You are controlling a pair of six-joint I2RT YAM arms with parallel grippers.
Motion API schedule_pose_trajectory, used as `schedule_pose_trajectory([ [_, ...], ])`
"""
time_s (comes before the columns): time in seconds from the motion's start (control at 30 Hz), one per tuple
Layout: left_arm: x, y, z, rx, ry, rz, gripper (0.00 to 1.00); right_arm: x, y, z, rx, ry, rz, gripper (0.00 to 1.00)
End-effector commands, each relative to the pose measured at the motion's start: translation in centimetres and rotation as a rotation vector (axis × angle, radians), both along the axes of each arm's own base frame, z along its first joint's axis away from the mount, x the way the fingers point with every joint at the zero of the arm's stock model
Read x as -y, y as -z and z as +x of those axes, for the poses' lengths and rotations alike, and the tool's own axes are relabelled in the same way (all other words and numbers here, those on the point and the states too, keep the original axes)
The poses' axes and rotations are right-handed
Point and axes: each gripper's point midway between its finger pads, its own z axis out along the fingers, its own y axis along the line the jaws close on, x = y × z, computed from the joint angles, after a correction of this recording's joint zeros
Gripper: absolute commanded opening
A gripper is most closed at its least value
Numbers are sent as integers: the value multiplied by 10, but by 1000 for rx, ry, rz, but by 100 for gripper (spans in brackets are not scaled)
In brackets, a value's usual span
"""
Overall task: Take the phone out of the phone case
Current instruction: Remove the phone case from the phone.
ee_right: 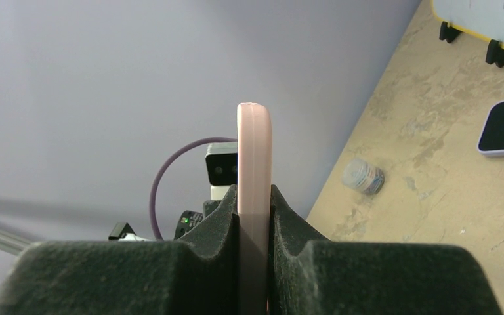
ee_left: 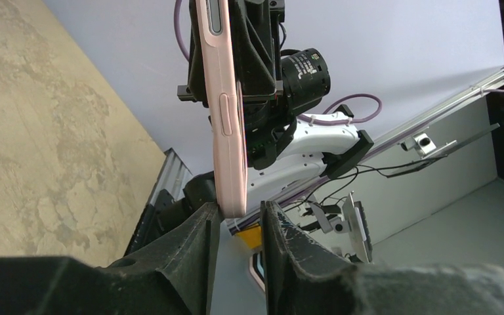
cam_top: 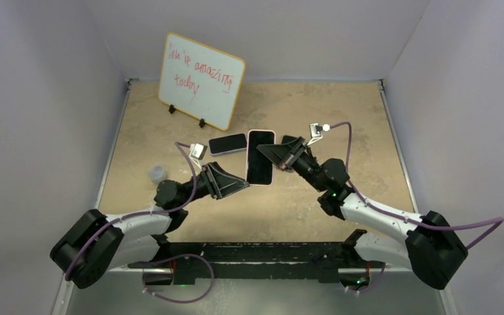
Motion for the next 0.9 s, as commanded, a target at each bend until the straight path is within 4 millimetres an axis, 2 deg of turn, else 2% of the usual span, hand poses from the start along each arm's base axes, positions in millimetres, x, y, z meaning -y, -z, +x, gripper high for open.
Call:
schedule_pose_trajectory([
  [0.0,2,-23,-8,116,11,-55,29,15,-37,2,74,55,116,0],
  [0.17,3,-24,-7,134,5,-56,13,13,-33,0,62,42,117,0],
  [0.27,3,-25,-7,163,2,-53,0,12,-28,-2,42,23,129,0],
  [0.4,-1,-33,-11,255,-20,-71,0,12,-21,-5,-3,-7,159,0],
  [0.57,-8,-63,-24,451,-37,-132,0,8,-18,-13,-46,-67,188,0],
  [0.7,-15,-89,-39,620,-42,-188,0,5,-34,-22,-24,-139,256,0],
  [0.87,-12,-99,-42,756,-49,-180,0,-6,-44,-33,-22,-263,315,0],
])
